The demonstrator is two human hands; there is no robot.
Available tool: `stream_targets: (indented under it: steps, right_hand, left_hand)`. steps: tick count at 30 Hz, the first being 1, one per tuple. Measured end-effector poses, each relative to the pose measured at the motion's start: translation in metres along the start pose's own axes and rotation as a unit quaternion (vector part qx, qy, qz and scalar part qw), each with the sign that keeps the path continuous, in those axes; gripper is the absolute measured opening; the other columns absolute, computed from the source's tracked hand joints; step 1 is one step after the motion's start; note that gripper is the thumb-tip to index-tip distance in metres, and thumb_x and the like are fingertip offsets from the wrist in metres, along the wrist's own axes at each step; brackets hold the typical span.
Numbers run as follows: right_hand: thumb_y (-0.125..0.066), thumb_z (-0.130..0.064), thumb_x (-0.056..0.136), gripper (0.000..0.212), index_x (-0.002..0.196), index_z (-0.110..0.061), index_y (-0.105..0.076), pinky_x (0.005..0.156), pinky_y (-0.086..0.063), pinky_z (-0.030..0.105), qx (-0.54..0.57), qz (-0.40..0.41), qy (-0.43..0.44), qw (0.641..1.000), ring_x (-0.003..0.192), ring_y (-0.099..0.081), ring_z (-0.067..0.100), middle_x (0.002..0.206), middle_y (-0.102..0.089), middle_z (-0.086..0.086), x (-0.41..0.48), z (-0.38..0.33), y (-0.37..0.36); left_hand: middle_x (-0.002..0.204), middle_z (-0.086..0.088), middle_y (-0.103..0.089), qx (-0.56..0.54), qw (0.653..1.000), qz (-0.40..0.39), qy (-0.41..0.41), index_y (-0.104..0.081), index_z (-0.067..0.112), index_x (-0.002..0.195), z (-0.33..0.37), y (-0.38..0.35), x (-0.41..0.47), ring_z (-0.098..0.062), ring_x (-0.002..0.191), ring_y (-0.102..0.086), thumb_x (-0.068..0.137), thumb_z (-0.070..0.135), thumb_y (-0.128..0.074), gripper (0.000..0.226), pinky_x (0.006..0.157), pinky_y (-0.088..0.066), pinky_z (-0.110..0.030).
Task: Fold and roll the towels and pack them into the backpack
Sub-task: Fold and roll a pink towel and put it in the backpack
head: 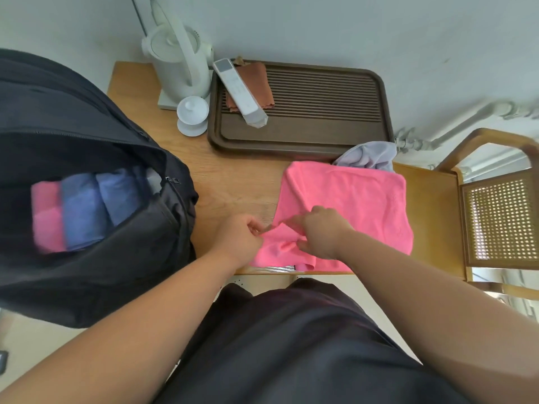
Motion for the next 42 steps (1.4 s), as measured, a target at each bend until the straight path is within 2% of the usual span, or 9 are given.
stream_targets:
  steps: [3,6,12,20,26,29,32,36,42]
  right_hand:
    - [-0.046,-0.037,0.099,0.035,0.132,-0.027,-0.054,0.085,-0.046,0.035,0.013,-0.122,-0.018,0.992,0.114,-0.058,0.029,0.121,-0.064,0.002,0.002,0.0,-0.004]
    - [-0.035,-0.027,0.104,0.04,0.142,-0.031,-0.049,0.087,-0.049,0.036,0.043,-0.076,-0.016,0.996,0.113,-0.06,0.031,0.125,-0.064,0.004,0.019,0.001,-0.002]
    - [-0.043,-0.013,0.101,0.046,0.143,-0.031,-0.045,0.058,-0.048,0.032,-0.016,-0.032,0.01,0.999,0.082,-0.062,0.024,0.1,-0.066,-0.001,0.062,-0.008,-0.007]
    - [-0.049,-0.013,0.095,0.02,0.111,-0.018,-0.06,0.077,-0.055,0.038,-0.095,-0.061,0.095,0.989,0.093,-0.064,0.027,0.104,-0.066,0.001,0.086,-0.019,-0.021]
    - [-0.051,-0.007,0.089,0.022,0.109,-0.014,-0.052,0.066,-0.045,0.035,0.0,-0.001,0.066,0.998,0.082,-0.058,0.029,0.088,-0.055,0.005,0.084,-0.014,-0.002]
    - [-0.053,-0.003,0.087,0.033,0.117,-0.015,-0.054,0.069,-0.048,0.037,0.021,0.02,0.07,0.997,0.086,-0.057,0.03,0.107,-0.054,0.007,0.089,-0.01,0.014]
    - [-0.056,-0.009,0.091,0.033,0.123,-0.019,-0.055,0.072,-0.05,0.039,-0.035,-0.036,0.099,0.994,0.093,-0.06,0.031,0.116,-0.047,0.006,0.093,-0.01,0.01]
    - [-0.045,-0.017,0.101,0.01,0.104,-0.02,-0.054,0.078,-0.05,0.038,-0.127,-0.074,0.132,0.98,0.096,-0.059,0.031,0.113,-0.051,0.005,0.091,-0.013,-0.008]
    - [-0.054,-0.016,0.091,0.022,0.11,-0.014,-0.064,0.081,-0.054,0.041,0.034,0.005,0.084,0.996,0.099,-0.063,0.033,0.115,-0.055,0.008,0.102,-0.008,-0.005]
  left_hand:
    - [0.075,0.008,-0.066,0.031,0.999,-0.025,0.006,-0.067,0.027,0.072,-0.01,-0.006,-0.001,-0.012,0.073,-0.06,0.081,-0.001,-0.063,0.03,0.062,-0.044,-0.023]
    - [0.078,0.006,-0.069,0.054,0.997,-0.053,0.019,-0.072,0.024,0.076,-0.019,-0.009,-0.007,-0.015,0.076,-0.063,0.082,-0.001,-0.06,0.028,0.067,-0.051,-0.028]
    - [0.075,0.009,-0.064,0.033,0.997,-0.049,0.058,-0.068,0.028,0.074,-0.036,-0.012,-0.017,-0.008,0.072,-0.058,0.086,0.005,-0.067,0.026,0.063,-0.044,-0.024]
    - [0.079,0.006,-0.065,-0.014,0.992,-0.03,0.119,-0.071,0.023,0.08,-0.047,-0.017,-0.031,-0.009,0.071,-0.056,0.088,0.014,-0.069,0.012,0.062,-0.044,-0.023]
    - [0.06,0.009,-0.051,-0.048,0.989,-0.021,0.142,-0.061,0.016,0.068,-0.045,-0.014,-0.029,-0.012,0.058,-0.043,0.081,0.012,-0.06,0.014,0.055,-0.035,-0.028]
    - [0.061,0.007,-0.045,-0.043,0.991,-0.016,0.128,-0.057,0.013,0.068,-0.041,-0.01,-0.024,-0.012,0.06,-0.039,0.083,0.01,-0.057,0.015,0.057,-0.031,-0.028]
    - [0.067,0.001,-0.047,-0.041,0.991,-0.017,0.122,-0.06,0.005,0.076,-0.041,-0.006,-0.022,-0.013,0.062,-0.041,0.084,0.009,-0.057,0.01,0.057,-0.032,-0.028]
    - [0.073,0.002,-0.055,-0.037,0.991,-0.024,0.126,-0.065,0.01,0.081,-0.045,-0.004,-0.023,-0.012,0.065,-0.047,0.085,0.009,-0.059,0.007,0.057,-0.037,-0.025]
    - [0.076,0.0,-0.058,-0.042,0.992,-0.029,0.119,-0.065,0.014,0.08,-0.052,0.0,-0.02,-0.013,0.067,-0.049,0.085,0.01,-0.059,0.008,0.06,-0.04,-0.03]
Point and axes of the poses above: each hand's wrist, its own x-axis towards the middle knuckle, its own y-axis out of the back of the hand, z = x × y, the point moved 1 cm from there along x, towards the middle knuckle
